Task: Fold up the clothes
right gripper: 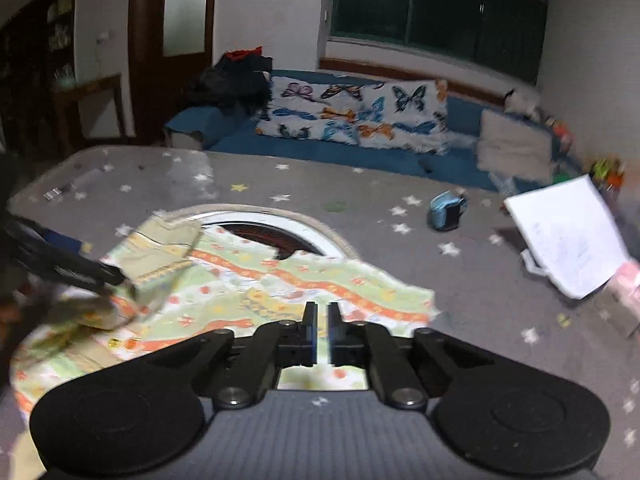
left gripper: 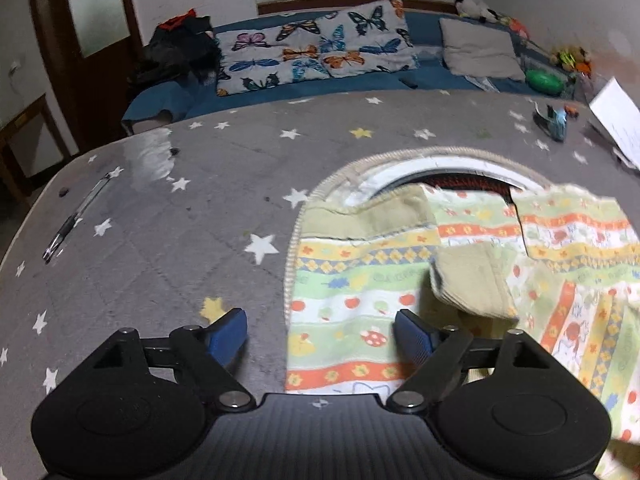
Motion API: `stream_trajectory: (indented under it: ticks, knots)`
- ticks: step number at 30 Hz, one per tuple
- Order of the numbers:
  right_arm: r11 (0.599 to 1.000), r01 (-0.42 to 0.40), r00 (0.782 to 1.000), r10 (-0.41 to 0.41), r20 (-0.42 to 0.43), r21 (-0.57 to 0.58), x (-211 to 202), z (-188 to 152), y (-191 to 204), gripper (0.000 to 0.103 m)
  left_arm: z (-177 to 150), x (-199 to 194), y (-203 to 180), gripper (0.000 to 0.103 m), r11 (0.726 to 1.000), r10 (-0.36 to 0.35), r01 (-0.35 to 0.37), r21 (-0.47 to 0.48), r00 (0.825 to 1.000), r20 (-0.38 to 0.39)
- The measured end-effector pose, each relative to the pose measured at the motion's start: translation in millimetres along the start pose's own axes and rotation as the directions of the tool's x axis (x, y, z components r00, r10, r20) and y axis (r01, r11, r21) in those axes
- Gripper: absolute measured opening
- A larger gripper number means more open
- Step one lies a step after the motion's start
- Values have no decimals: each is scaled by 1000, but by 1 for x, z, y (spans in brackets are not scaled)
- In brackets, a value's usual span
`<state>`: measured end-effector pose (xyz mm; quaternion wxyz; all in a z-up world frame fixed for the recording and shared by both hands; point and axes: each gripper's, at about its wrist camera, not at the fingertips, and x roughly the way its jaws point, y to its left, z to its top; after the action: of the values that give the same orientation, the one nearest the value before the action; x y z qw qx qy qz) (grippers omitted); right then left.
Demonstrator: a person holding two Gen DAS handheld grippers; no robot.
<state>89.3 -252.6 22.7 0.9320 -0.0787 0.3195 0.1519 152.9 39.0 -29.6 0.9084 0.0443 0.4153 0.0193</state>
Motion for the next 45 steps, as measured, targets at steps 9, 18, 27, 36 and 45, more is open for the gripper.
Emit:
stream_trajectory:
  ticks: [9,18,27,36,45]
  knots:
    - [971,-196,980,189,-68,-135,41,-6,83,49,-2,-3,-1,15,998,-51,51,32,999,11]
    - [964,-207,974,186,-132,-168,86,-14,124,55,-6,-12,20,4,999,-44,44,-7,999,29]
    - [984,-116,991,105,-88,-133,70,-9,95,7,-16,-43,13,58,989,-143,142,30,987,68]
    - [982,165,986,-163,34,-88,-12,-17,8,6,-26,-40,-24,47,975,-129,114,191,990,65]
    - [934,350,935,-343,-94,73,-55,-77,-90,7,-45,-56,17,6,999,39,-38,-16,994,103]
